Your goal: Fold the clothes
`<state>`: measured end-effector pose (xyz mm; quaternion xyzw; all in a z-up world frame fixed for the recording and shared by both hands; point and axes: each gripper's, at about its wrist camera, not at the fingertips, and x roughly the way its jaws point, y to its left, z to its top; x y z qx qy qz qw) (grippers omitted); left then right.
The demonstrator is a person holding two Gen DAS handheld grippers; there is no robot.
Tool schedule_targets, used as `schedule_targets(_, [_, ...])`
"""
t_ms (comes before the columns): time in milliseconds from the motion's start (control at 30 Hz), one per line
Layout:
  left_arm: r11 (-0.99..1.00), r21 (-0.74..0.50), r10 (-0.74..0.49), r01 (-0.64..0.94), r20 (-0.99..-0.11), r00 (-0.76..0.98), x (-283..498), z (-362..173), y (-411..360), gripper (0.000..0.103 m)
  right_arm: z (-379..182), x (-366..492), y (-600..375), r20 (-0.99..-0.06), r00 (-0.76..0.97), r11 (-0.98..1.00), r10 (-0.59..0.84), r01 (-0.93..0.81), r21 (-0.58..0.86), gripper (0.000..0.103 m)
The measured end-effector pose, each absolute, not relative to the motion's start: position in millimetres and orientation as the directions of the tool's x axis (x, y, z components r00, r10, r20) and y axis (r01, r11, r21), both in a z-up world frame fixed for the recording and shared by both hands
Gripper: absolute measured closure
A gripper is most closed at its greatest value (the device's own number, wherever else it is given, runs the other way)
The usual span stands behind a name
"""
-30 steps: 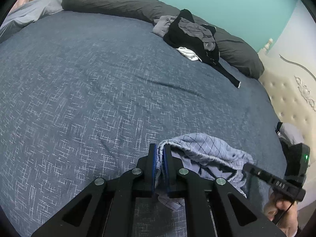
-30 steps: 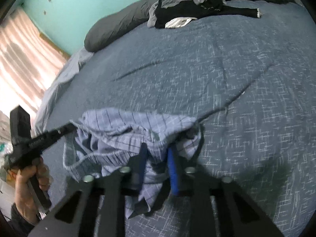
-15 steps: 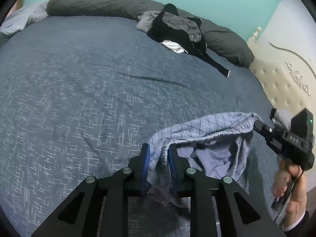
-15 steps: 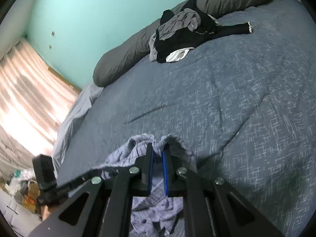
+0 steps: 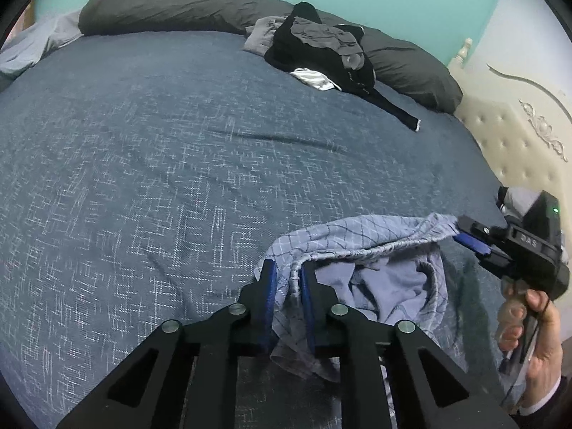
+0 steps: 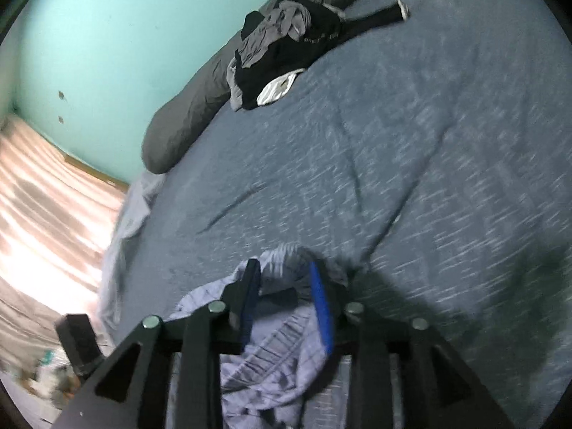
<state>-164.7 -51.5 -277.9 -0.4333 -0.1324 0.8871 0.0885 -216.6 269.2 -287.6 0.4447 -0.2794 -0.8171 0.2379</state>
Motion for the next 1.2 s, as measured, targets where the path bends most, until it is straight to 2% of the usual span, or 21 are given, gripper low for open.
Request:
schedule_targets(233, [-0.946,-0.323,0.259,-0.005,-0.748,-0.611,-168.4,-282.3,-57.4,0.089,-278.2,-205.1,251.0,-0.654,-0.431,-0.775,-0.622,0.218,0.593,0.072])
schedule_targets(700, [-0.938,-0.343,0.250,0.040,-0.755,-0.606,-173.9,-288.7,-66.6,0.089,-264.5,-180.0,214.0,-0.703,-0.354,-0.782,-0.616,0.377,0.496,0.072])
schedule_targets(933, [-0.940,-0.339,0.254,0.027,-0.754,-0.606,-172.5,-286.0,-63.8,0.089,-298.7,-188.0,216.7,-0.781,-0.340,-0.848,-0.524,0.293,0.441,0.072])
schedule_targets(1100, [-0.939,-0.342,0.255,0.029,-0.754,-0.605,-172.7,-286.6,-66.1,0.089,-317.3,-187.1,220.3,-0.782,-0.317,-0.842,-0.537,0.259,0.474,0.072])
schedule_targets(1200, [-0.940,-0.339,0.254,0.027,-0.753,-0.607,-172.3,-286.2,-65.2,0.089,-319.0,-185.1,223.5,-0.782,-0.323,-0.845,-0.533,0.252,0.472,0.078])
